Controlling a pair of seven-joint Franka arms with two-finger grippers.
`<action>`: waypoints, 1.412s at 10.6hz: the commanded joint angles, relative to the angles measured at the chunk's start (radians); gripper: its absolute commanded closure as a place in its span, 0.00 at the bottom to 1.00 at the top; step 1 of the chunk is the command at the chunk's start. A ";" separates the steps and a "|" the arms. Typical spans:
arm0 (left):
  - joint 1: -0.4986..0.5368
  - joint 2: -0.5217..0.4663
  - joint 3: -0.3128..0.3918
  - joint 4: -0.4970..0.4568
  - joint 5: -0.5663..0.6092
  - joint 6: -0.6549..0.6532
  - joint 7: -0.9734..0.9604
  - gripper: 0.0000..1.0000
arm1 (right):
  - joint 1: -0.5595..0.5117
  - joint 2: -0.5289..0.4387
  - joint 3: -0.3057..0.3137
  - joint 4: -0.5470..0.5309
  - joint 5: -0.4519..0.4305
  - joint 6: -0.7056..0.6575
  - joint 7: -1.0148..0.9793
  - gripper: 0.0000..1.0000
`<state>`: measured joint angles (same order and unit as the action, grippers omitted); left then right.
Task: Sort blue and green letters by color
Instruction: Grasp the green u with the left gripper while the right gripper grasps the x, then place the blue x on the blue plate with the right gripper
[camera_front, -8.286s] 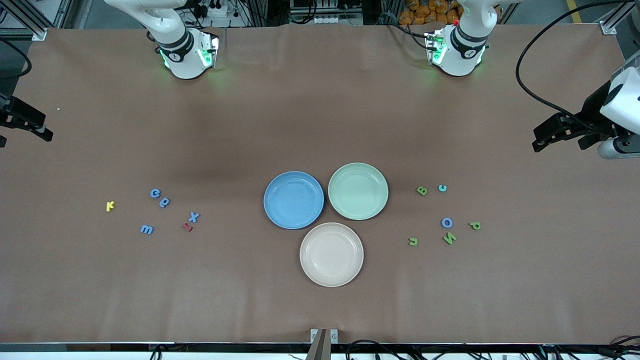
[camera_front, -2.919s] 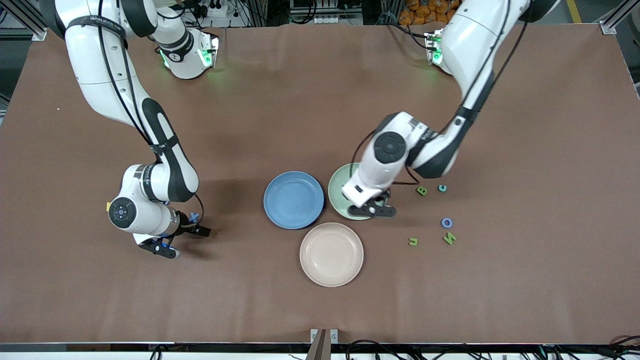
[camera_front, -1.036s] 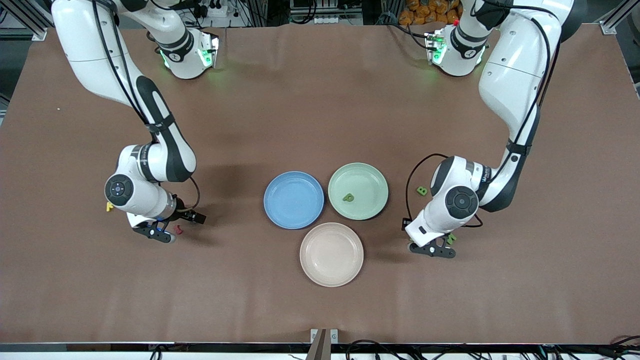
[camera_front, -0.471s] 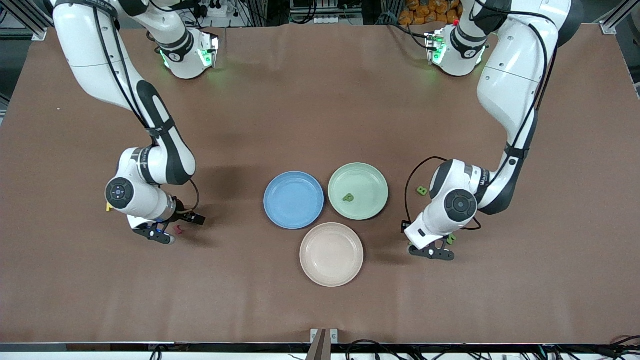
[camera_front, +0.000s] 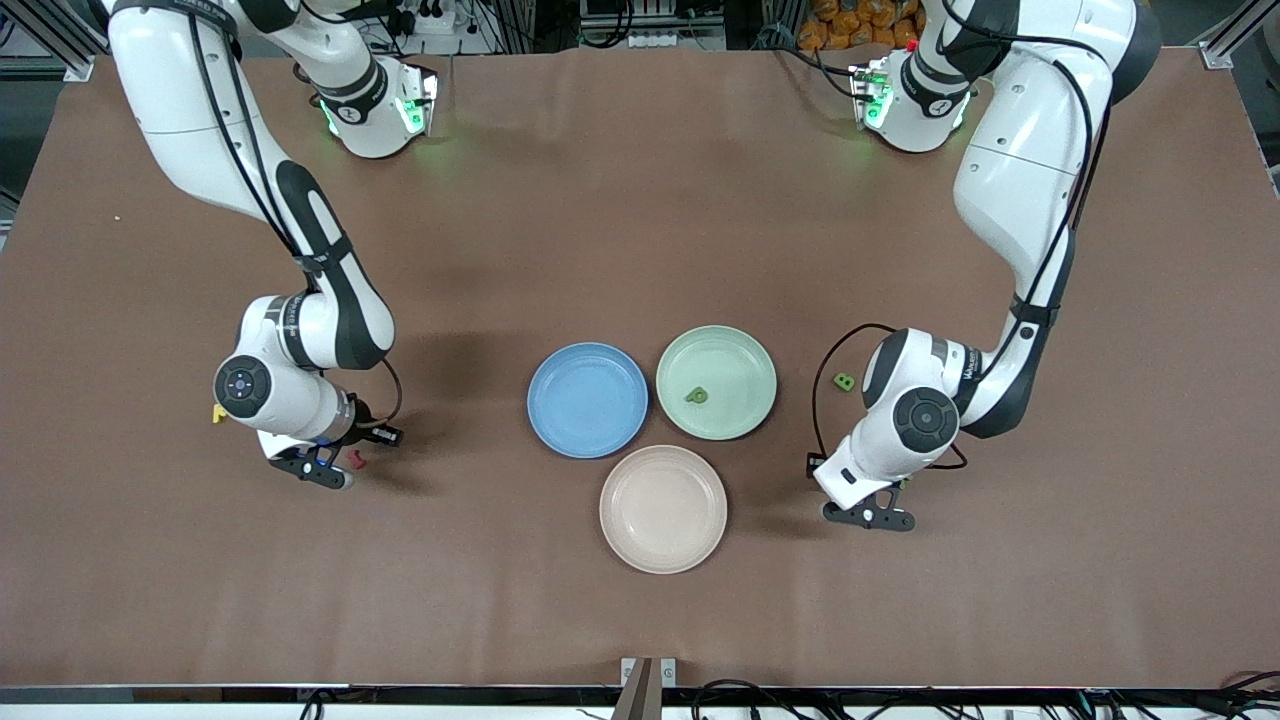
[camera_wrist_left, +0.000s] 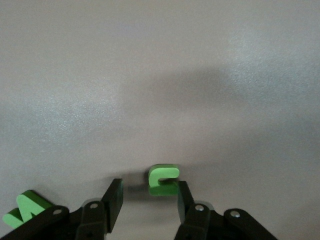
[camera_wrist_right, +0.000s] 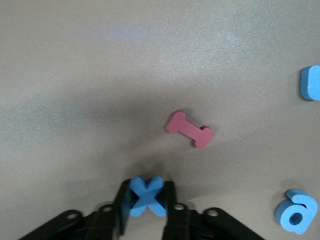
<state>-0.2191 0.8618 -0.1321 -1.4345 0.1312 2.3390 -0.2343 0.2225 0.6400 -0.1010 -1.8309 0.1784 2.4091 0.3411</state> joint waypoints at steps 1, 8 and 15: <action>-0.013 0.036 0.016 0.037 -0.004 0.026 0.018 0.48 | 0.000 0.006 0.006 0.018 -0.005 -0.013 0.012 1.00; -0.013 0.056 0.016 0.052 -0.005 0.045 0.016 0.93 | 0.207 0.010 0.087 0.251 0.038 -0.226 0.554 1.00; -0.069 -0.018 -0.026 0.039 -0.035 -0.056 -0.125 1.00 | 0.319 0.046 0.086 0.315 0.026 -0.223 0.785 0.00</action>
<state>-0.2304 0.8821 -0.1373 -1.3941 0.1214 2.3706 -0.2421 0.5638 0.6739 -0.0141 -1.5493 0.2079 2.2043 1.1310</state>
